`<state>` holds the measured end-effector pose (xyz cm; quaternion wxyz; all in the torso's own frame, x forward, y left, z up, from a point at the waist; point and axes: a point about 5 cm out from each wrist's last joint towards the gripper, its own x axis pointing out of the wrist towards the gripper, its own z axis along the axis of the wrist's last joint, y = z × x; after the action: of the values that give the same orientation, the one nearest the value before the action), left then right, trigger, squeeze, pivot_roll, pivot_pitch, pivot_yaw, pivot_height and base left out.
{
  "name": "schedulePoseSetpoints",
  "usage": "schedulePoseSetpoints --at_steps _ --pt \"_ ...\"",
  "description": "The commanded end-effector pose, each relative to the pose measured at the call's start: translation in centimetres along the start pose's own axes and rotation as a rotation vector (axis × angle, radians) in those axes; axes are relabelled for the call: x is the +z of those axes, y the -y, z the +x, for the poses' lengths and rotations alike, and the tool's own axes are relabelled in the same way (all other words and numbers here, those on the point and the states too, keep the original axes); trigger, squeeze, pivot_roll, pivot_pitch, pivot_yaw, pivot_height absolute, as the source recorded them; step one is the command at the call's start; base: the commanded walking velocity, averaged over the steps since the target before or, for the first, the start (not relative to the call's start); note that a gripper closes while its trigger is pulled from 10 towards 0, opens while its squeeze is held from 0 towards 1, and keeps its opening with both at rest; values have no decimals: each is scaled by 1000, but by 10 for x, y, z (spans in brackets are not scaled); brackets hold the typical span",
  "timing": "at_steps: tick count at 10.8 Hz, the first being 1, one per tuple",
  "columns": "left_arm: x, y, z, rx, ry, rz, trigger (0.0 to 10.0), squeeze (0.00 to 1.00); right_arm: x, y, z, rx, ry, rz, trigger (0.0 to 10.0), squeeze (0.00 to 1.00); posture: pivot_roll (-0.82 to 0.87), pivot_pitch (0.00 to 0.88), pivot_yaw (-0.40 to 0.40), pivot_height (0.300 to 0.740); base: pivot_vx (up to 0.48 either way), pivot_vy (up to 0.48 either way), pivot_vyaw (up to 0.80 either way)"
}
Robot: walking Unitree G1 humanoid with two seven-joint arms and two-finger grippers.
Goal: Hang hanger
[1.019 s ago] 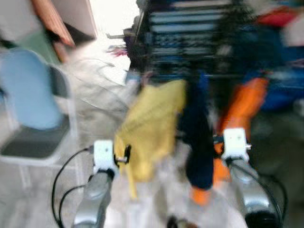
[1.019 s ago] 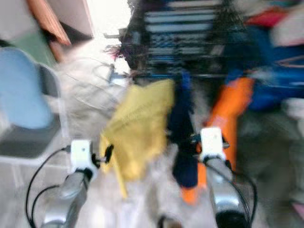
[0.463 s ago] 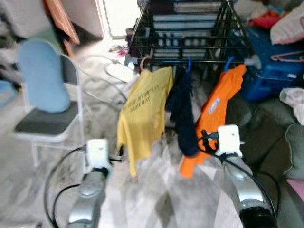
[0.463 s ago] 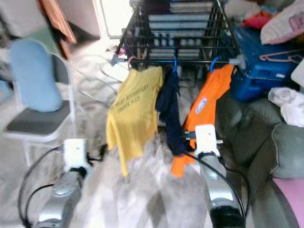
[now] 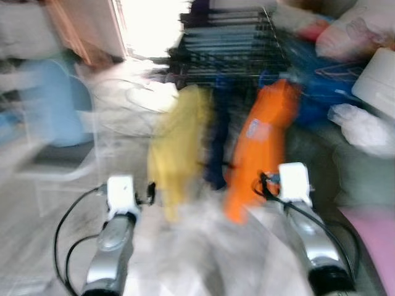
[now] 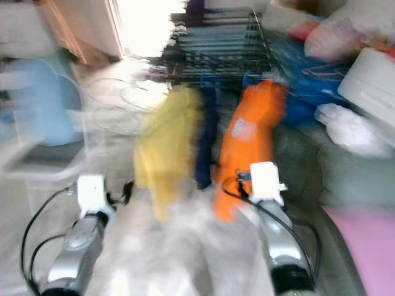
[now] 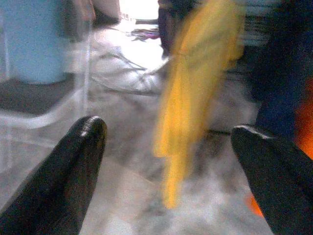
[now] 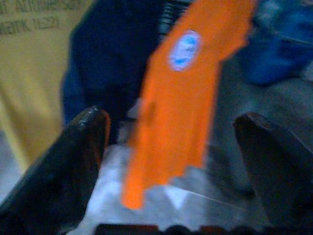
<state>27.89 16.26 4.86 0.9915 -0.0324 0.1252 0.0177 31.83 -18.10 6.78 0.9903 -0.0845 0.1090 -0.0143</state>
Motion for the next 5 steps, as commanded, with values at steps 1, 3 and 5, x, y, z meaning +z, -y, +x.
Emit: schedulePoseSetpoints --at_steps 1,3,5 --pt "-5 -5 6 18 -28 16 10000 0 1 -10 3 13 1 34 10000 0 -141 0 96 740 0 0 0" --pt "-8 -15 14 63 -55 38 10000 0 1 -15 7 21 -7 66 10000 0 -141 0 103 740 0 0 0" --pt "-10 -29 18 110 -86 30 10000 0 -3 -15 9 28 -31 80 10000 0 -136 0 103 740 0 0 0"
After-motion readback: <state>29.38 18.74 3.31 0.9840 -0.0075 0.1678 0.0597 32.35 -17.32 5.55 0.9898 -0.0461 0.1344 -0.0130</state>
